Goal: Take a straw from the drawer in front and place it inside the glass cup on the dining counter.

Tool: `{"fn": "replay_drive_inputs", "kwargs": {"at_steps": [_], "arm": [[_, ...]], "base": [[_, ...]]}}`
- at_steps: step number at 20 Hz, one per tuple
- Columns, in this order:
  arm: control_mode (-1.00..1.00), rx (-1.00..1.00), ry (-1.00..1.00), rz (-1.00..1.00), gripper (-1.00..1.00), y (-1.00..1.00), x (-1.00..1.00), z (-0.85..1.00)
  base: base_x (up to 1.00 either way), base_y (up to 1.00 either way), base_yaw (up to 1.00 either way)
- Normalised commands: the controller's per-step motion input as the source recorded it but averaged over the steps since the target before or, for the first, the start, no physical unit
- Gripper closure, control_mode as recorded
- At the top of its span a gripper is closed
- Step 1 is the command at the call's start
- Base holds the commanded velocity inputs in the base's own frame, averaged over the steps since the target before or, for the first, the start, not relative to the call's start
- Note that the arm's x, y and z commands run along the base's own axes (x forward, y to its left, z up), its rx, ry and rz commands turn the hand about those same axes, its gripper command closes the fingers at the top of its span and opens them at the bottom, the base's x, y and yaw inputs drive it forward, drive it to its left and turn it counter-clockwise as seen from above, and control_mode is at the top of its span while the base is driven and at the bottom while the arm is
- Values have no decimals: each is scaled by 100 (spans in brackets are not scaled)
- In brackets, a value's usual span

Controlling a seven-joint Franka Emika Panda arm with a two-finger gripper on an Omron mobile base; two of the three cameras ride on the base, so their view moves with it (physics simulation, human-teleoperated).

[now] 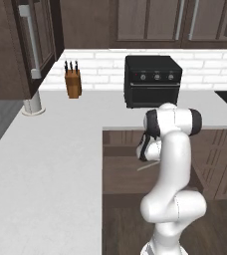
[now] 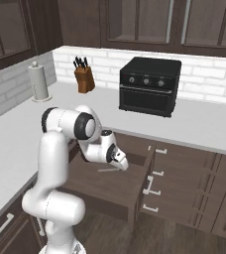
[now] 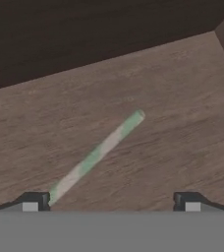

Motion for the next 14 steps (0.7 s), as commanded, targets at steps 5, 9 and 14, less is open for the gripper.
{"fn": "replay_drive_inputs", "kwargs": {"at_steps": [5, 9, 14], "arm": [[-100, 1, 0, -3, -100, -2, 21, -27], [-100, 2, 0, -2, -100, -5, 17, -26], [-100, 2, 1, -1, -100, -9, 9, -30]], "base": [[0, 0, 0], [0, 0, 0], [0, 0, 0]]}}
